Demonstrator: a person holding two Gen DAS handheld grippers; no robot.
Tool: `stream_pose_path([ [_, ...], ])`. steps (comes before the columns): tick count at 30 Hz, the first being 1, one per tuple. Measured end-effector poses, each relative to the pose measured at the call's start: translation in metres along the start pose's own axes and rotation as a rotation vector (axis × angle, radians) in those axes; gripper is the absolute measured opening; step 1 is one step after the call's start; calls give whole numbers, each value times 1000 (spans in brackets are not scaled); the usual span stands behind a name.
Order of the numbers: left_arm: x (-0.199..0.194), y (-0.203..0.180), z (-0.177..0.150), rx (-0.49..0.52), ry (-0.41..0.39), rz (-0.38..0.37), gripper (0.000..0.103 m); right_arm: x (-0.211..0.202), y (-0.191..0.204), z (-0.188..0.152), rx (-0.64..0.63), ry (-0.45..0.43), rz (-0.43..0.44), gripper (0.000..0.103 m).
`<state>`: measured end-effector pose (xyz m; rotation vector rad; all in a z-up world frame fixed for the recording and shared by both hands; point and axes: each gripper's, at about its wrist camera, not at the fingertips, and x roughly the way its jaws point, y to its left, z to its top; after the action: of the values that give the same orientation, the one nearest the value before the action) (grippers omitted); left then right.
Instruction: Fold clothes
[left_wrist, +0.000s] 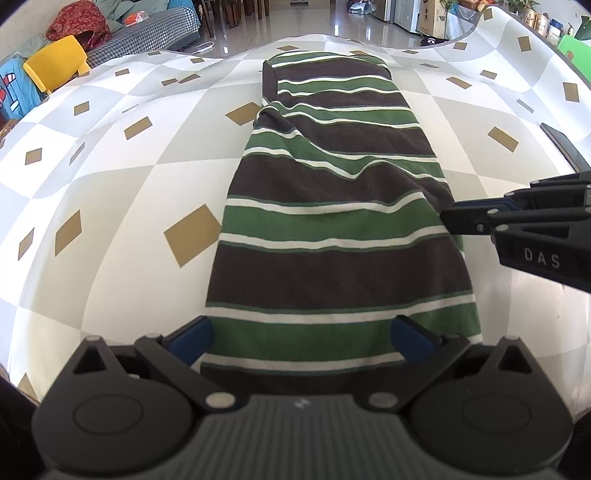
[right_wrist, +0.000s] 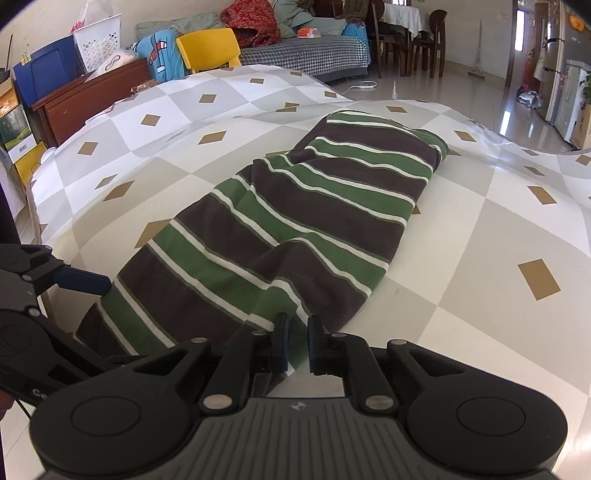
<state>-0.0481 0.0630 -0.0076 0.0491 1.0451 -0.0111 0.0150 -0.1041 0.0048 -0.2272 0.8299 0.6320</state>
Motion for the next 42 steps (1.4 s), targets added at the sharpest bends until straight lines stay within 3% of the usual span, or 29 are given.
stream_pose_path([
  [19, 19, 4, 3, -40, 42, 4, 103, 10, 8, 1, -48, -11, -38, 16],
  [25, 18, 5, 2, -40, 41, 2, 103, 13, 15, -2, -116, 24, -84, 15],
  [42, 24, 25, -5, -108, 116, 51, 103, 9, 5, -2, -70, 46, -155, 20],
])
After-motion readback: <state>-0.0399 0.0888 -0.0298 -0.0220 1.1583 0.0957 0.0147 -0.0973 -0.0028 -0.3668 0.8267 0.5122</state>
